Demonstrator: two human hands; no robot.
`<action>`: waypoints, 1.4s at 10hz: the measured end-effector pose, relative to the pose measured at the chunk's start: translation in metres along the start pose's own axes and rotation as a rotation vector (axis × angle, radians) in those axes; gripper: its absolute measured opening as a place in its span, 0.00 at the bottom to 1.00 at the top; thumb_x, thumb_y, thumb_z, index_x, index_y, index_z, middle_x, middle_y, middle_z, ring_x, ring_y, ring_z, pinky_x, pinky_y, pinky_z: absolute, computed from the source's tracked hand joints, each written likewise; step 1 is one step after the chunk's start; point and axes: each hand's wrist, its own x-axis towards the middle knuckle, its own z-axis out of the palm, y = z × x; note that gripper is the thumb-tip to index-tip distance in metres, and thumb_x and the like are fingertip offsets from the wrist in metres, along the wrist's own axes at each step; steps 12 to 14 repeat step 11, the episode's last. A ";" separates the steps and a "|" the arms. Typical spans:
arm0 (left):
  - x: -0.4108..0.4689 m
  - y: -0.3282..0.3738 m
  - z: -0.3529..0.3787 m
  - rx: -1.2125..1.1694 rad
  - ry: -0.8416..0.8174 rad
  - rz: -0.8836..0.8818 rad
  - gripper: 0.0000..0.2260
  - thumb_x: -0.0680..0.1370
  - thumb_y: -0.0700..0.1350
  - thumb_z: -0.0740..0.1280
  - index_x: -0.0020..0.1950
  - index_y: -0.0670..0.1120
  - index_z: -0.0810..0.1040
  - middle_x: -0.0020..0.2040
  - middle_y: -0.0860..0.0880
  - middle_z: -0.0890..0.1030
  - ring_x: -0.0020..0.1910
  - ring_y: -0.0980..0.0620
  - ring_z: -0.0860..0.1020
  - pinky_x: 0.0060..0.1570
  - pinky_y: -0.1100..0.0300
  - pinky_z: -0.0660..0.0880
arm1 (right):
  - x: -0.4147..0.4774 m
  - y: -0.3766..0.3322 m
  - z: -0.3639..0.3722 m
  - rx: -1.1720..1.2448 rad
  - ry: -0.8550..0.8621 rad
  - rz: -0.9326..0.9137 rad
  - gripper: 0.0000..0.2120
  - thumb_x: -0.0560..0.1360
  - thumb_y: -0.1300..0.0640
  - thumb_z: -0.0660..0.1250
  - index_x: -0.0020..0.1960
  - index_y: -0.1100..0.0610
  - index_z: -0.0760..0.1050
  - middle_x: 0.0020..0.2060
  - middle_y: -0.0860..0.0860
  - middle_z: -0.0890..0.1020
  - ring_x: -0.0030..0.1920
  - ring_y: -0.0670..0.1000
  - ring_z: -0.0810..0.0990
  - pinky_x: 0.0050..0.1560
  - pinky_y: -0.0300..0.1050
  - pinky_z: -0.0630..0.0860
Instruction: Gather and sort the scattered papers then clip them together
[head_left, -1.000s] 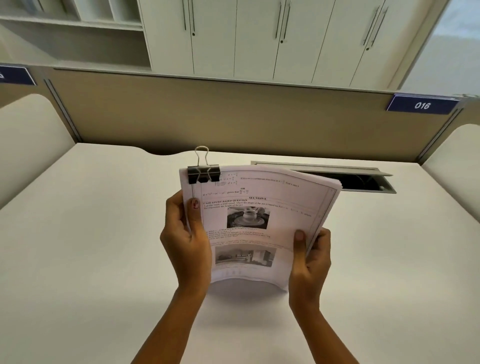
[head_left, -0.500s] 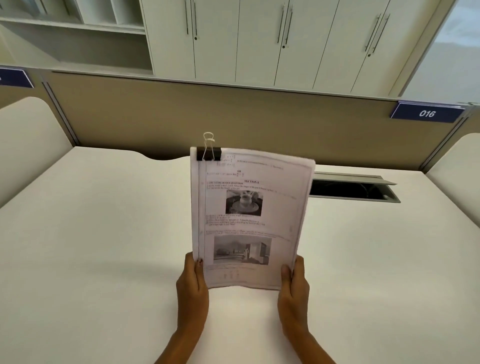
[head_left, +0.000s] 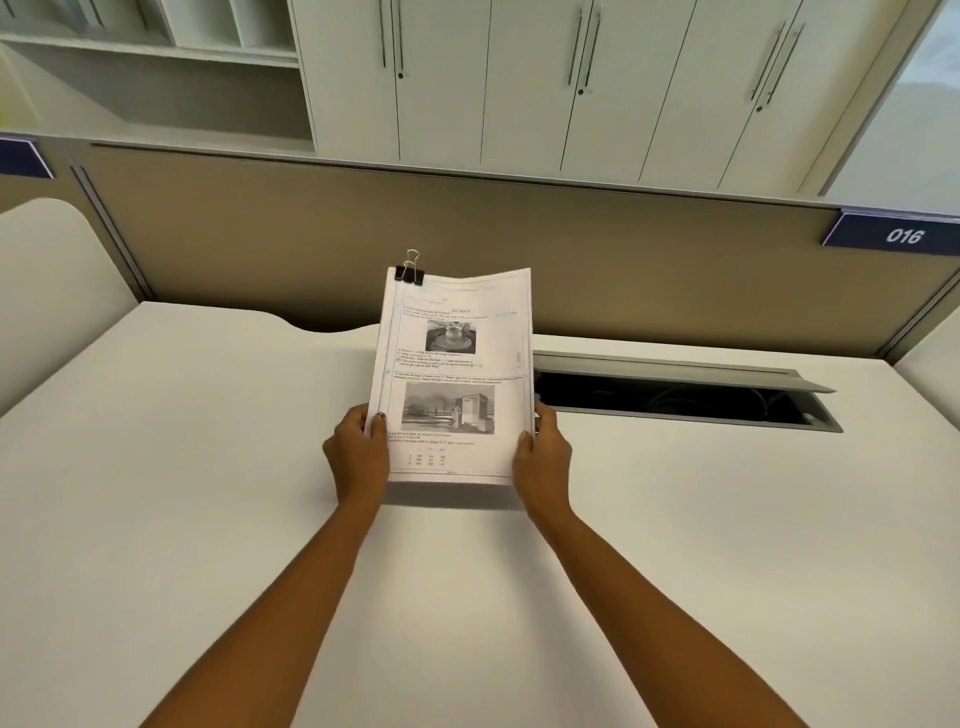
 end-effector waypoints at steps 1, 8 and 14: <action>0.018 -0.008 0.014 0.030 -0.040 -0.069 0.13 0.79 0.40 0.61 0.61 0.37 0.75 0.60 0.39 0.79 0.52 0.38 0.79 0.49 0.53 0.76 | 0.016 0.003 0.014 -0.022 -0.012 0.005 0.26 0.76 0.73 0.56 0.72 0.58 0.61 0.64 0.57 0.75 0.63 0.57 0.74 0.66 0.52 0.72; 0.043 -0.030 0.054 0.075 0.021 -0.083 0.03 0.80 0.39 0.59 0.51 0.40 0.67 0.46 0.45 0.70 0.47 0.45 0.74 0.33 0.76 0.69 | 0.037 0.035 0.049 -0.561 0.080 0.004 0.27 0.73 0.69 0.60 0.71 0.59 0.62 0.64 0.57 0.68 0.62 0.57 0.67 0.60 0.47 0.65; 0.027 -0.036 0.050 0.512 -0.003 0.311 0.23 0.76 0.42 0.66 0.69 0.36 0.66 0.68 0.35 0.68 0.69 0.35 0.65 0.64 0.42 0.67 | 0.022 0.029 0.026 -0.435 0.077 -0.144 0.23 0.79 0.63 0.55 0.74 0.58 0.58 0.72 0.55 0.64 0.70 0.56 0.63 0.70 0.49 0.60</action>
